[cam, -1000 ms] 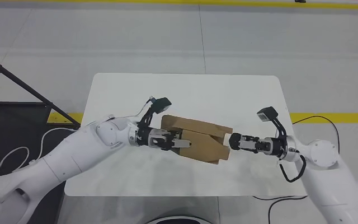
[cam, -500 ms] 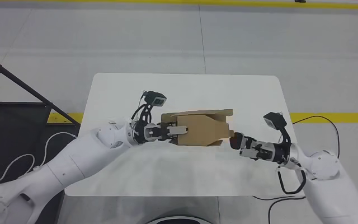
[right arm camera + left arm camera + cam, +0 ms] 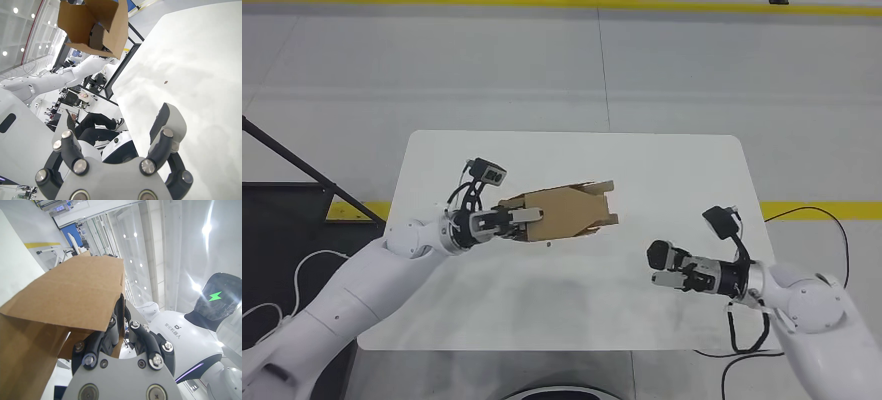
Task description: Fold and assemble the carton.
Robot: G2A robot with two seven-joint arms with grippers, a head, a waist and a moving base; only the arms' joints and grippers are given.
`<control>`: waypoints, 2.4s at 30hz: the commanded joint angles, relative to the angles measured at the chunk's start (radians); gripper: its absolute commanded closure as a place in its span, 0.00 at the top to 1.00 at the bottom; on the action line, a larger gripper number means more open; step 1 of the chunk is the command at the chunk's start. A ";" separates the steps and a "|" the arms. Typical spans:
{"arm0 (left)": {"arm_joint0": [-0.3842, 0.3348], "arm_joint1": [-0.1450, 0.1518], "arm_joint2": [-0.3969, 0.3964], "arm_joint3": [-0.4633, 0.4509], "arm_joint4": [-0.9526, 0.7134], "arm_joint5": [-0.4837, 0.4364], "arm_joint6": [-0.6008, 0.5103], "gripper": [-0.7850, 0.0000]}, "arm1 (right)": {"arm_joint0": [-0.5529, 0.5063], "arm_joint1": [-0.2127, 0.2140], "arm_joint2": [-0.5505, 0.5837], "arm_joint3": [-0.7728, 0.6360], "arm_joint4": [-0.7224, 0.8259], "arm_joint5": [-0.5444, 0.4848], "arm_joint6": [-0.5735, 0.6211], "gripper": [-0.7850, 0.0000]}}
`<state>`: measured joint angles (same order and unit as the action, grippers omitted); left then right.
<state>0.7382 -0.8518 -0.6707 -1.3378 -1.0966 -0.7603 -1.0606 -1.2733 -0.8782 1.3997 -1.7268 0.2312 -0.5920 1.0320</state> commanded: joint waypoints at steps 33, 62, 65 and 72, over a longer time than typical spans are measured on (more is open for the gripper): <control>0.037 -0.047 -0.077 -0.031 0.189 0.278 0.011 0.00 | -0.224 -0.049 0.038 -0.296 -0.873 -0.245 -0.681 1.00; 0.033 -0.130 -0.093 0.016 0.237 0.348 -0.065 0.00 | -0.160 -0.073 -0.087 -0.290 -1.006 -0.157 -0.713 1.00; 0.036 -0.134 -0.102 0.018 0.242 0.347 -0.072 0.00 | -0.157 -0.075 -0.086 -0.283 -0.990 -0.145 -0.726 1.00; 0.046 -0.142 -0.133 0.025 0.246 0.345 -0.078 0.00 | -0.174 -0.073 -0.065 -0.265 -0.936 -0.175 -0.749 1.00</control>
<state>0.7821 -0.9930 -0.8000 -1.3130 -0.8511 -0.4149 -1.1377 -1.4453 -0.9520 1.3346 -1.9944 -0.7146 -0.7533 0.2794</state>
